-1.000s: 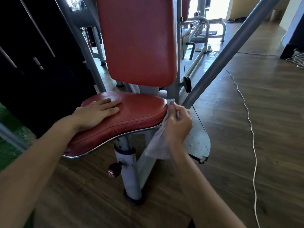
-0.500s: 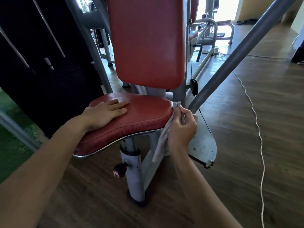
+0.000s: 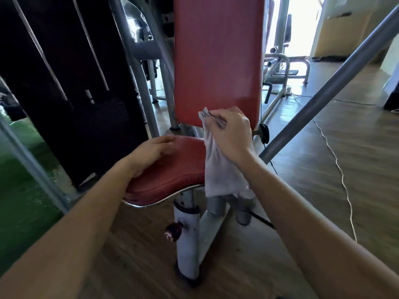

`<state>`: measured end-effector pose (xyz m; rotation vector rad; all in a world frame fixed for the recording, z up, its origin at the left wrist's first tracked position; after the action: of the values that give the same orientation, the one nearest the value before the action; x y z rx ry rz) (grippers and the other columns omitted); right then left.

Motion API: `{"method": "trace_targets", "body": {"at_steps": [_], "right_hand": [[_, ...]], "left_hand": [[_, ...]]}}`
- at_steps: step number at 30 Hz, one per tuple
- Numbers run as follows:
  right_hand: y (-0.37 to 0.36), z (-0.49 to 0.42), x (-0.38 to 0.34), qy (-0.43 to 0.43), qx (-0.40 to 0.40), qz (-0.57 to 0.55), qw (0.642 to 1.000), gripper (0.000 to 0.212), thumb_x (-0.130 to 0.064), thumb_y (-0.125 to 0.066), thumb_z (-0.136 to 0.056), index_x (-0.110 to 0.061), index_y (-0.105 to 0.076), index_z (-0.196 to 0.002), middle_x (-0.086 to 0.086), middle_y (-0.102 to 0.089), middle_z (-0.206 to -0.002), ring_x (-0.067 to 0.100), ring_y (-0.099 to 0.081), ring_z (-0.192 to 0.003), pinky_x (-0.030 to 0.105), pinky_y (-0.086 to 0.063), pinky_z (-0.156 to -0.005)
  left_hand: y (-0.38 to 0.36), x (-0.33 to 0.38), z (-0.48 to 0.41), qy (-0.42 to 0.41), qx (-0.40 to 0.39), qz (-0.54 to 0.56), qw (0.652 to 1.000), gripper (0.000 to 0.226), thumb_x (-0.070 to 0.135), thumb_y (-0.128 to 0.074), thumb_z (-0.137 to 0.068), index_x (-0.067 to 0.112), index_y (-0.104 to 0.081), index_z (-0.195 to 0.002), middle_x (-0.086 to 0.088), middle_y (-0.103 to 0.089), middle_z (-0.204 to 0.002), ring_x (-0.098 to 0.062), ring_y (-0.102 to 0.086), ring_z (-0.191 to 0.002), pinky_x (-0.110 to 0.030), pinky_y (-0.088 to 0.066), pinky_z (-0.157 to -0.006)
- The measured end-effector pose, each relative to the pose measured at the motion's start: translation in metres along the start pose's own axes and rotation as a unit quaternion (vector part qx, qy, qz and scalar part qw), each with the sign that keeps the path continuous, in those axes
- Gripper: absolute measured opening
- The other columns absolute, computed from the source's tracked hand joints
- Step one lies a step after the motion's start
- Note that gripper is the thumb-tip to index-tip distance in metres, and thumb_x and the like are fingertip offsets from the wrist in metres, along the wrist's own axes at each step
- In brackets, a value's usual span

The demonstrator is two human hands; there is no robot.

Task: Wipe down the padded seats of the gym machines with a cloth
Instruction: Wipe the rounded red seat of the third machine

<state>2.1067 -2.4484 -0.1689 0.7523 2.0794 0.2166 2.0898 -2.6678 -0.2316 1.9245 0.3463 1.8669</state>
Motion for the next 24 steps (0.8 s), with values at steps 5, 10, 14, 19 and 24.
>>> {"method": "trace_targets", "body": {"at_steps": [5,10,14,19,24], "right_hand": [[-0.074,0.023,0.029,0.013,-0.213,0.241,0.947,0.047,-0.052,-0.037,-0.101,-0.038,-0.051,-0.143,-0.002,-0.06,-0.14,0.029,-0.05,-0.129,0.047,-0.04,-0.107],[-0.067,0.034,0.027,0.001,-0.212,0.197,0.957,0.046,-0.046,-0.04,-0.104,-0.029,-0.05,-0.146,0.0,-0.056,-0.146,0.023,-0.049,-0.135,0.042,-0.04,-0.111],[-0.057,0.046,-0.007,0.032,-0.17,0.174,0.969,0.033,-0.026,-0.053,-0.102,-0.018,-0.064,-0.133,0.003,-0.069,-0.129,0.019,-0.062,-0.119,0.016,-0.038,-0.092],[-0.07,0.066,-0.047,0.073,-0.159,0.111,0.978,0.035,-0.016,-0.06,-0.099,-0.014,-0.064,-0.133,-0.006,-0.068,-0.126,0.0,-0.058,-0.115,-0.007,-0.027,-0.092],[-0.068,0.054,-0.031,-0.038,-0.184,0.0,0.982,0.021,-0.03,-0.061,-0.099,-0.032,-0.07,-0.117,-0.018,-0.071,-0.114,-0.003,-0.064,-0.11,0.023,-0.048,-0.102]], "left_hand": [[0.013,0.002,0.012,-0.011,-0.015,0.02,1.0,0.036,0.0,-0.05,-0.099,0.024,-0.076,-0.092,-0.003,-0.07,-0.091,-0.009,-0.059,-0.071,-0.009,-0.046,-0.057],[0.013,0.005,0.014,-0.045,-0.09,-0.179,0.979,0.025,0.01,-0.056,-0.1,0.018,-0.072,-0.118,0.009,-0.068,-0.115,-0.016,-0.061,-0.114,-0.018,-0.044,-0.092],[0.013,-0.001,0.024,-0.104,-0.121,-0.318,0.935,0.042,0.028,-0.045,-0.106,0.023,-0.05,-0.147,0.002,-0.046,-0.154,-0.017,-0.04,-0.141,-0.02,-0.025,-0.11],[0.048,0.007,0.025,-0.193,0.073,-0.233,0.95,0.028,0.016,-0.055,-0.099,0.016,-0.069,-0.123,-0.009,-0.069,-0.124,-0.029,-0.062,-0.115,-0.03,-0.043,-0.093],[0.053,0.007,0.027,-0.223,0.096,-0.184,0.953,0.025,0.025,-0.057,-0.098,0.02,-0.071,-0.118,-0.003,-0.072,-0.114,-0.02,-0.067,-0.101,-0.036,-0.051,-0.089]]}}
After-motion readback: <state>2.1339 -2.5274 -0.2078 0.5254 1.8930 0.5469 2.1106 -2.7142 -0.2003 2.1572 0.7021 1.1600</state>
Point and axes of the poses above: each hand's wrist, its own z-axis away from the middle knuckle, its own y-axis out of the back of the hand, x = y × z, the point moved 10 cm from there along -z, towards the middle knuckle
